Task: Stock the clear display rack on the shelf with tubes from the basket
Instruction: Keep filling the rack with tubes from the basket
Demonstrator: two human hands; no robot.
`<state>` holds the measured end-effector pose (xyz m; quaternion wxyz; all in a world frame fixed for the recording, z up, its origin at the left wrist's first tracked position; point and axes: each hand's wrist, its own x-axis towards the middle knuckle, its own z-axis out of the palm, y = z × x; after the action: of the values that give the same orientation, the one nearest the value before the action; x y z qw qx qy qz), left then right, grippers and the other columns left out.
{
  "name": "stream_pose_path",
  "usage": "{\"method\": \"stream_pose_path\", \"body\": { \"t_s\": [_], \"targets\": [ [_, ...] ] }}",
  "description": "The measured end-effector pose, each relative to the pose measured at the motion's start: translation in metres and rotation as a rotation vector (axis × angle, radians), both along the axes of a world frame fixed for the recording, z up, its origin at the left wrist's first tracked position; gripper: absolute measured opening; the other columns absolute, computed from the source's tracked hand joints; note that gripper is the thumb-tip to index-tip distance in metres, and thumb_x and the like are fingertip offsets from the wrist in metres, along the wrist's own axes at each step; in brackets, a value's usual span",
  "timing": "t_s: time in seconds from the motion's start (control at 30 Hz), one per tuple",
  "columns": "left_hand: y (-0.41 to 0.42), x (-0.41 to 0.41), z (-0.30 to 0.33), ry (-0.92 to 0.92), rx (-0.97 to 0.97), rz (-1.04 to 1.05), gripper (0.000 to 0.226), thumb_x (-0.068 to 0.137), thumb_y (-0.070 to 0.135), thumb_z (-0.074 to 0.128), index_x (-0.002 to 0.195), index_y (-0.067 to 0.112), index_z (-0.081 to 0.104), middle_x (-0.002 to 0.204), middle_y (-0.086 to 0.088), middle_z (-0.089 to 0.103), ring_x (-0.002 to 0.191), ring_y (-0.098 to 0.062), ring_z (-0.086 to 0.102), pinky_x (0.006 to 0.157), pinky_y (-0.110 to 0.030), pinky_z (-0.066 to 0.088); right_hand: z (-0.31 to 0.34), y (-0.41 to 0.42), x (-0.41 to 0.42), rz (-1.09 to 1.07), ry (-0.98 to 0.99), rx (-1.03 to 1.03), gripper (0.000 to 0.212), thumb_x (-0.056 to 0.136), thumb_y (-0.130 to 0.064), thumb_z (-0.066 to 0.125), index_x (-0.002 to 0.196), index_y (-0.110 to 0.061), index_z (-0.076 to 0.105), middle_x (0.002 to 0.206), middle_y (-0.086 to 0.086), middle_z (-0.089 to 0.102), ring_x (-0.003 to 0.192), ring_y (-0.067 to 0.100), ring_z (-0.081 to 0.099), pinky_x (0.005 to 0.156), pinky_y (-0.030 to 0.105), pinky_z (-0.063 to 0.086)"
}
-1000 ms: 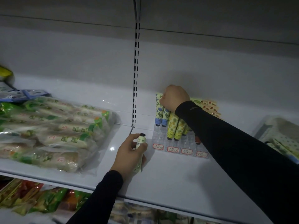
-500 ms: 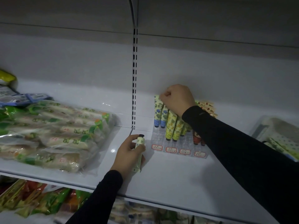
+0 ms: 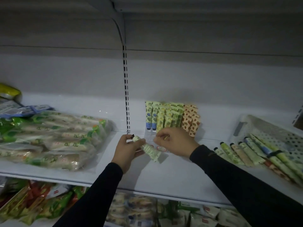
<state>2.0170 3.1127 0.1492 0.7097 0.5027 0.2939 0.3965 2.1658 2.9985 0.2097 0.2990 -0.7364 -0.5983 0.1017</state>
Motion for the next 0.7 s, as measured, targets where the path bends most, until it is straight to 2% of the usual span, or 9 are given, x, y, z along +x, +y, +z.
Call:
{"method": "stream_pose_path", "body": {
  "t_s": [0.1,0.17,0.2,0.23,0.3,0.4,0.53,0.6,0.7],
  "targets": [
    [-0.014,0.003,0.013,-0.094,-0.067,-0.003,0.032,0.085,0.001,0.071,0.107,0.005,0.049,0.089,-0.017,0.066,0.068,-0.021,0.07,0.066,-0.031,0.06,-0.008,-0.012,0.003,0.009,0.025,-0.107,0.045,0.091,-0.046,0.061,0.128,-0.021,0.058,0.121,-0.001,0.065,0.099,0.007,0.061,0.075,0.016,0.048],
    [-0.022,0.006,0.016,-0.105,-0.075,0.002,0.03,0.086,0.0,0.071,0.105,0.007,0.048,0.085,-0.016,0.065,0.066,-0.022,0.07,0.067,-0.031,0.061,-0.008,-0.018,0.007,-0.001,0.152,-0.109,0.037,0.092,-0.038,0.062,0.125,-0.023,0.058,0.114,0.002,0.067,0.093,0.014,0.067,0.076,0.028,0.056],
    [-0.024,0.006,0.018,-0.091,-0.061,0.0,0.027,0.087,0.001,0.07,0.103,0.007,0.049,0.085,-0.015,0.064,0.066,-0.021,0.069,0.068,-0.031,0.061,-0.007,-0.021,0.008,-0.009,0.274,-0.083,0.032,0.093,-0.031,0.063,0.122,-0.02,0.059,0.11,0.005,0.069,0.088,0.017,0.069,0.081,0.036,0.058],
    [-0.026,0.007,0.017,-0.06,-0.032,-0.001,0.023,0.088,0.002,0.069,0.102,0.006,0.052,0.086,-0.015,0.063,0.066,-0.02,0.068,0.069,-0.029,0.06,-0.005,-0.024,0.01,-0.027,0.402,-0.044,0.026,0.094,-0.023,0.062,0.119,-0.017,0.06,0.106,0.008,0.069,0.082,0.018,0.07,0.083,0.038,0.059],
    [-0.03,0.009,0.018,0.006,0.035,-0.021,0.01,0.09,0.003,0.067,0.095,0.003,0.058,0.086,-0.013,0.061,0.068,-0.017,0.065,0.07,-0.025,0.059,0.001,-0.03,0.013,-0.083,0.594,0.031,0.018,0.095,-0.011,0.06,0.112,-0.009,0.063,0.098,0.014,0.067,0.069,0.014,0.064,0.073,0.03,0.059],
    [-0.037,0.012,0.02,0.009,0.028,-0.108,0.002,0.091,-0.001,0.063,0.092,0.0,0.061,0.084,-0.011,0.064,0.072,-0.017,0.067,0.073,-0.024,0.059,0.009,-0.037,0.017,-0.149,0.786,0.067,0.011,0.095,-0.004,0.057,0.101,-0.003,0.067,0.086,0.01,0.064,0.06,0.011,0.058,0.056,0.02,0.053],
    [-0.046,0.011,0.021,0.012,0.03,-0.219,0.008,0.091,0.004,0.065,0.098,0.0,0.065,0.088,-0.016,0.066,0.077,-0.024,0.067,0.071,-0.025,0.058,0.018,-0.041,0.023,-0.195,1.109,0.135,0.012,0.092,-0.006,0.062,0.082,-0.003,0.069,0.07,0.008,0.062,0.056,0.012,0.056,0.051,0.018,0.049],
    [-0.048,0.01,0.02,0.031,0.047,-0.237,0.015,0.094,0.014,0.063,0.097,0.0,0.065,0.085,-0.017,0.063,0.073,-0.025,0.064,0.068,-0.026,0.057,0.023,-0.044,0.027,-0.147,1.139,0.13,0.013,0.093,-0.012,0.061,0.087,-0.003,0.069,0.068,0.005,0.062,0.058,0.011,0.058,0.053,0.018,0.05],
    [-0.05,0.011,0.02,0.052,0.052,-0.287,0.024,0.096,0.027,0.059,0.091,0.003,0.06,0.079,-0.014,0.061,0.063,-0.022,0.061,0.061,-0.028,0.056,0.022,-0.046,0.03,-0.093,0.985,0.138,0.013,0.093,-0.017,0.063,0.087,-0.006,0.067,0.068,0.002,0.062,0.061,0.01,0.056,0.058,0.019,0.05]
  ]
}}
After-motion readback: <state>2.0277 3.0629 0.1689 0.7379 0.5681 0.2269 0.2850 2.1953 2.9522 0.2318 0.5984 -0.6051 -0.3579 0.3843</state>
